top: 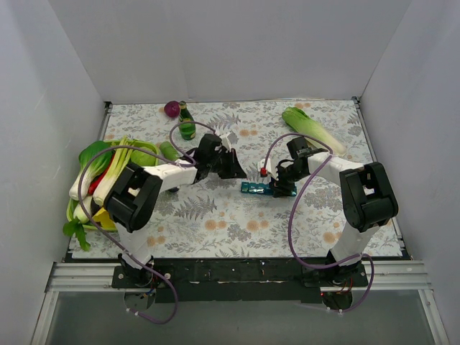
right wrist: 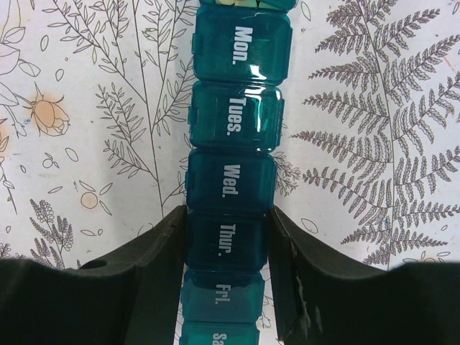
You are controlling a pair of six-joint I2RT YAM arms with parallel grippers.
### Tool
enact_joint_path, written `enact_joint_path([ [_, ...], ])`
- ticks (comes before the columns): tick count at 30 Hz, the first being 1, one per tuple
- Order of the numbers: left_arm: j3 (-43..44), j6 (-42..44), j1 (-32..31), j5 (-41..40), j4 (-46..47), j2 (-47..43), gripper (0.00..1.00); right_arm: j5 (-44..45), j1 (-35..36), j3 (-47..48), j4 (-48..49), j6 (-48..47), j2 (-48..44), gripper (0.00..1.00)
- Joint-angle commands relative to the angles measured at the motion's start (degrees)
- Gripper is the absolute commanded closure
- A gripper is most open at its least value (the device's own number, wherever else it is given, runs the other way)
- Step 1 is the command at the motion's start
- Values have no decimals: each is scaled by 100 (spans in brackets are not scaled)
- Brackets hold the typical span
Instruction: Sort the pills into containers
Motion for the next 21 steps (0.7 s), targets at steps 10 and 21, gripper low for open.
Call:
enact_joint_path([
  [10,52,95,-28,-60,-225,-720,100,579,49,-124,65,25,313,73],
  [21,280,376,-229,-59,-1095,53,100,623,49,-106,74,69,331,74],
])
